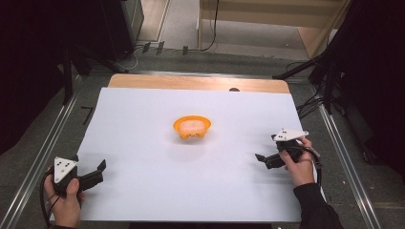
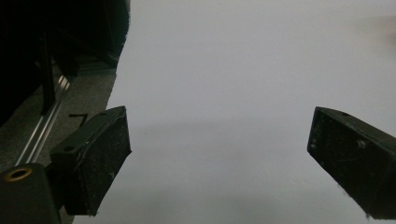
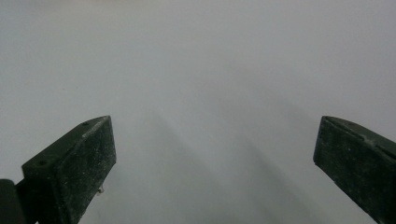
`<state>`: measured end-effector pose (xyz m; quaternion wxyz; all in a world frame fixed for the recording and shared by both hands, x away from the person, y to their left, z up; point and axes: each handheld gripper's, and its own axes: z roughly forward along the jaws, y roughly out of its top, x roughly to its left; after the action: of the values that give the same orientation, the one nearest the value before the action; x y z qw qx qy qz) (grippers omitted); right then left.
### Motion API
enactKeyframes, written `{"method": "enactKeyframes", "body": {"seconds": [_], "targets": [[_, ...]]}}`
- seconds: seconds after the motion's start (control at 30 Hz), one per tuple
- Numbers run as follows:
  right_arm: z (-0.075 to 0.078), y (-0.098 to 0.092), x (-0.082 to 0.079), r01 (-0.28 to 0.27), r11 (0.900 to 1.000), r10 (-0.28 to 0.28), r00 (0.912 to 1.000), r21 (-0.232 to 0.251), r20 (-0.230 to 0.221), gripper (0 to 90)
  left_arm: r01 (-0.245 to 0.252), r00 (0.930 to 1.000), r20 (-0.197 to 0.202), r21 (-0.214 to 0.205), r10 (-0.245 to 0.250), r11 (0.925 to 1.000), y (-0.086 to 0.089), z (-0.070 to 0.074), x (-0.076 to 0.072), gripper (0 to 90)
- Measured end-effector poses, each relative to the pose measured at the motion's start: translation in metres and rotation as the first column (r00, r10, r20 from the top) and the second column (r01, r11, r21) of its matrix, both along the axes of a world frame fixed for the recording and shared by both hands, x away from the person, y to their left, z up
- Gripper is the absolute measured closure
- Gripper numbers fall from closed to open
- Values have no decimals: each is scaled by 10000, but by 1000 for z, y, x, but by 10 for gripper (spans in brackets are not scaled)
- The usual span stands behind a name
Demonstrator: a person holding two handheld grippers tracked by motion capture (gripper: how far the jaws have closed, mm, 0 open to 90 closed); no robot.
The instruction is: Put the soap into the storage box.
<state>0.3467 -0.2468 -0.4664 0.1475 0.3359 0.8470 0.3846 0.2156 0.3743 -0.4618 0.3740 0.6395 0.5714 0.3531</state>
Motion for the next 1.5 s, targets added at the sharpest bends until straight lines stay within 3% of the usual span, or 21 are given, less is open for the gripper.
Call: {"method": "enactKeyframes", "body": {"seconds": [0.17, 0.33, 0.47, 0.7, 0.8, 1.1, 1.17, 1.2, 1.33, 1.37, 1.5], "targets": [[-2, -7, -14, 57, 9999, -57, 10000, 95, 10, 0, 5, 10000, 0, -4, -5, 10000, 0, 0, 0, 64], [-8, -17, -27, 589, 9981, -589, 9983, 159, 4, 0, 25, 10000, -53, 21, -25, 10000, 0, 0, 0, 64], [-12, -31, -42, 1147, 9921, -1149, 9934, 508, 12, 0, 23, 10000, -39, 13, -23, 10000, 0, 0, 0, 64], [-19, -49, -58, 1633, 9845, -1635, 9865, 639, -27, 0, 25, 10000, -40, 1, -25, 10000, 0, 0, 0, 64], [-19, -61, -70, 2046, 9753, -2058, 9786, 833, 62, 0, 24, 10000, -42, -3, -24, 10000, 0, 0, 0, 64], [-22, -75, -98, 2446, 9654, -2455, 9694, 907, -7, 0, 29, 10000, -50, 26, -29, 10000, 0, 0, 0, 64], [-22, -78, -103, 2694, 9591, -2703, 9628, 866, -10, 0, 26, 10000, -52, 21, -26, 10000, 0, 0, 0, 64], [-22, -81, -107, 2930, 9510, -2945, 9556, 991, 11, 0, 20, 10000, -66, 3, -20, 10000, 0, 0, 0, 64], [-22, -86, -111, 3220, 9411, -3253, 9455, 1035, 168, 0, 25, 10000, -74, 35, -24, 10000, 0, 0, 0, 64], [-22, -89, -114, 3358, 9349, -3404, 9400, 1153, 223, 0, 25, 10000, -72, 37, -24, 10000, 0, 0, 0, 64], [-22, -90, -116, 3357, 9334, -3417, 9394, 1268, 285, 0, 36, 10000, -70, 52, -36, 10000, 0, 0, 0, 64]]}}
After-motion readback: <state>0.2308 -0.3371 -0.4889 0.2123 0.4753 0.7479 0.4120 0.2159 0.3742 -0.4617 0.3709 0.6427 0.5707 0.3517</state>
